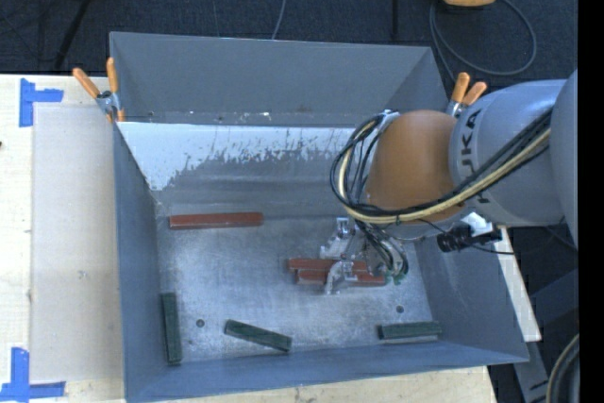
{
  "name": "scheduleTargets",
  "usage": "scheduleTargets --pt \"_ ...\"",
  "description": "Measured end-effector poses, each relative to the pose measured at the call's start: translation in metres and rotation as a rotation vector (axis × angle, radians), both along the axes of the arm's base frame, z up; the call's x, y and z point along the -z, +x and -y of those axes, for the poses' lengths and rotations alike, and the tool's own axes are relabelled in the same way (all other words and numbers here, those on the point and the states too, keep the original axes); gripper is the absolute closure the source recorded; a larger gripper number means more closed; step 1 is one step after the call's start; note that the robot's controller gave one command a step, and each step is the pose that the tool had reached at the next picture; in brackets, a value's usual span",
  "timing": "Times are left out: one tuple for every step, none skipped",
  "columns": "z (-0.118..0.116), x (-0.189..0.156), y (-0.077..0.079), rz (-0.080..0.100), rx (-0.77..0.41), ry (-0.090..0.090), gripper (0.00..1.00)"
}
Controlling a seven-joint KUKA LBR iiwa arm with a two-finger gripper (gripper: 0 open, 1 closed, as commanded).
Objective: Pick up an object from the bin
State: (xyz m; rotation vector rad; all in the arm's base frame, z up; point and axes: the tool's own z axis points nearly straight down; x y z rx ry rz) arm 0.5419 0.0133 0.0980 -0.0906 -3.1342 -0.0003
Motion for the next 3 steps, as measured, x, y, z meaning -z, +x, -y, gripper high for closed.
scheduleTargets --pt "0.000 -0.014 0.003 0.008 0.001 0.000 1.00" --pt "0.000 -0.021 0.001 0.005 0.001 0.000 1.00" --pt "0.000 -0.038 0.000 0.001 0.002 0.000 1.00"
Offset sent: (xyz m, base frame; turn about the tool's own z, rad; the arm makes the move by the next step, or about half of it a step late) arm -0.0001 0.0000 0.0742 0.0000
